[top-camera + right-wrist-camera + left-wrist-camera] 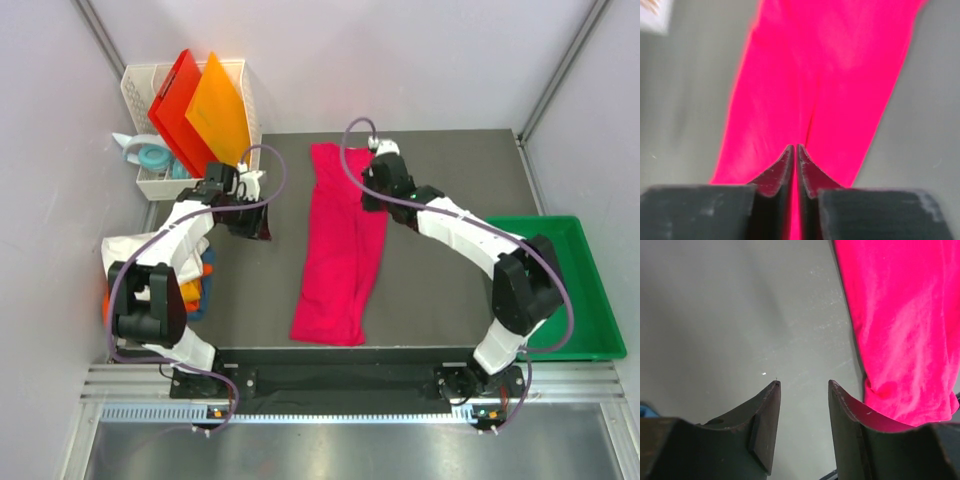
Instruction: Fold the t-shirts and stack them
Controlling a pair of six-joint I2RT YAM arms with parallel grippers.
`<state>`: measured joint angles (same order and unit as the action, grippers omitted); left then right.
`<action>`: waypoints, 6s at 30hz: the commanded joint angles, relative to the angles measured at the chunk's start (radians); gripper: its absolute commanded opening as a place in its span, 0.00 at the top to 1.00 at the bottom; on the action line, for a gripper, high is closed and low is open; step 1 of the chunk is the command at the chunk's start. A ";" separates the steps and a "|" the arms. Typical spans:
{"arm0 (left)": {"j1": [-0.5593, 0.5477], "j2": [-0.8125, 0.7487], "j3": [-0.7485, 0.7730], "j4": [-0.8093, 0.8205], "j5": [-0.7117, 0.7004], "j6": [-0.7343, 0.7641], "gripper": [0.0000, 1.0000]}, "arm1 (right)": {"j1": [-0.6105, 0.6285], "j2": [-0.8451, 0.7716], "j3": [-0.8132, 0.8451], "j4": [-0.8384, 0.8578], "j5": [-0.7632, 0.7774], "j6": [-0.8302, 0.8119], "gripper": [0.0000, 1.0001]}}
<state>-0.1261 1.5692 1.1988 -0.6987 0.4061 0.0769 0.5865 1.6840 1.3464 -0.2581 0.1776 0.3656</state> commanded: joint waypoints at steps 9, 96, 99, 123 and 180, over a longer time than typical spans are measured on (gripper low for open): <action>-0.128 0.055 0.028 0.117 0.077 -0.042 0.68 | 0.122 0.118 -0.133 -0.070 0.029 0.219 1.00; -0.230 -0.445 -0.194 0.013 0.046 -0.046 0.56 | 0.687 -0.224 -0.414 -0.460 0.530 0.961 0.51; -0.228 -0.443 -0.200 0.019 0.045 -0.046 0.56 | 0.687 -0.241 -0.443 -0.478 0.534 0.987 0.52; -0.230 -0.431 -0.234 0.041 0.040 -0.045 0.56 | 0.661 -0.136 -0.583 -0.357 0.442 1.047 0.62; -0.233 -0.285 -0.203 -0.038 0.082 -0.069 0.60 | 0.578 -0.104 -0.487 -0.391 0.523 0.938 0.59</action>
<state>-0.3573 1.2942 0.9981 -0.7628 0.4820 0.0093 1.1763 1.5654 0.8722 -0.7227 0.7116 1.3418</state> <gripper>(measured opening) 0.402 0.410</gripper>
